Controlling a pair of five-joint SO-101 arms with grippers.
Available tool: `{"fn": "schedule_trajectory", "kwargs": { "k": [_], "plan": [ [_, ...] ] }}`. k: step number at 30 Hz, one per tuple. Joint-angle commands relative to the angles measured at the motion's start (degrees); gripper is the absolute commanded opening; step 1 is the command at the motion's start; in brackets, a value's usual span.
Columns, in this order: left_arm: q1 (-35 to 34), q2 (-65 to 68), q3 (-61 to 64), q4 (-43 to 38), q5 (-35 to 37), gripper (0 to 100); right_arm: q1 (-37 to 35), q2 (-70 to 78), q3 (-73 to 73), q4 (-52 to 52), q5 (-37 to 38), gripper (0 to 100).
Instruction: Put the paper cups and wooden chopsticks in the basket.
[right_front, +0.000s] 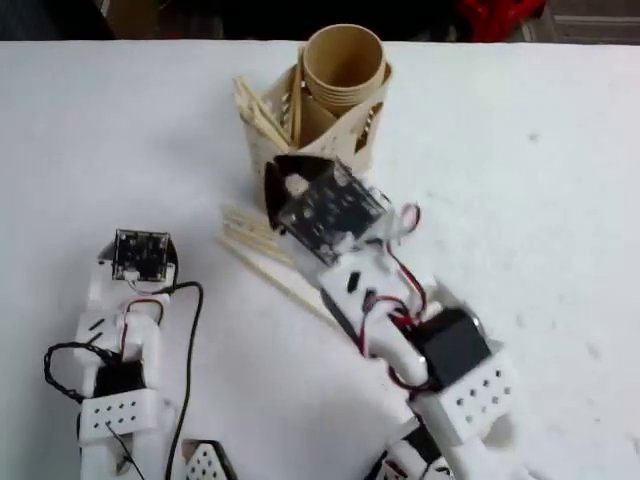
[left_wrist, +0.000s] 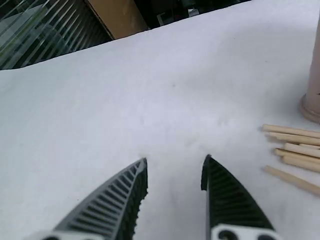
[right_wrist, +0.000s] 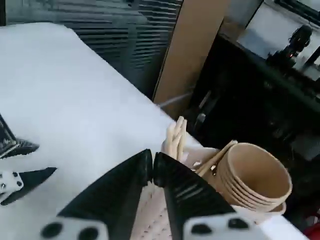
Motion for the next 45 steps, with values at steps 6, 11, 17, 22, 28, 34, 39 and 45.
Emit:
{"fn": "schedule_trajectory", "kwargs": {
  "k": [6,11,17,22,28,34,39,45],
  "plan": [
    [0.48,-0.84,0.0,0.18,0.44,19,-2.68,21.32,0.09,21.32,0.18,2.2],
    [0.57,-0.84,0.0,0.18,0.44,19,-3.3,33.01,5.45,15.78,0.18,2.2],
    [0.57,-0.84,0.0,0.18,0.44,19,-3.38,45.49,5.63,9.89,0.18,2.2],
    [0.57,-0.84,0.0,0.18,0.44,19,-3.12,51.47,4.48,7.6,1.41,3.9],
    [0.57,-0.84,0.0,0.18,0.44,19,-3.12,52.79,3.87,7.43,1.49,15.0],
    [0.57,-0.84,0.0,0.18,0.44,19,-2.86,49.54,4.13,7.96,1.67,11.8],
    [0.57,-0.84,0.0,0.18,0.44,19,-0.92,42.33,4.22,10.77,1.32,12.1],
    [0.57,-0.84,0.0,0.18,0.44,19,1.71,41.36,6.33,7.43,1.76,12.5]
  ]
}}
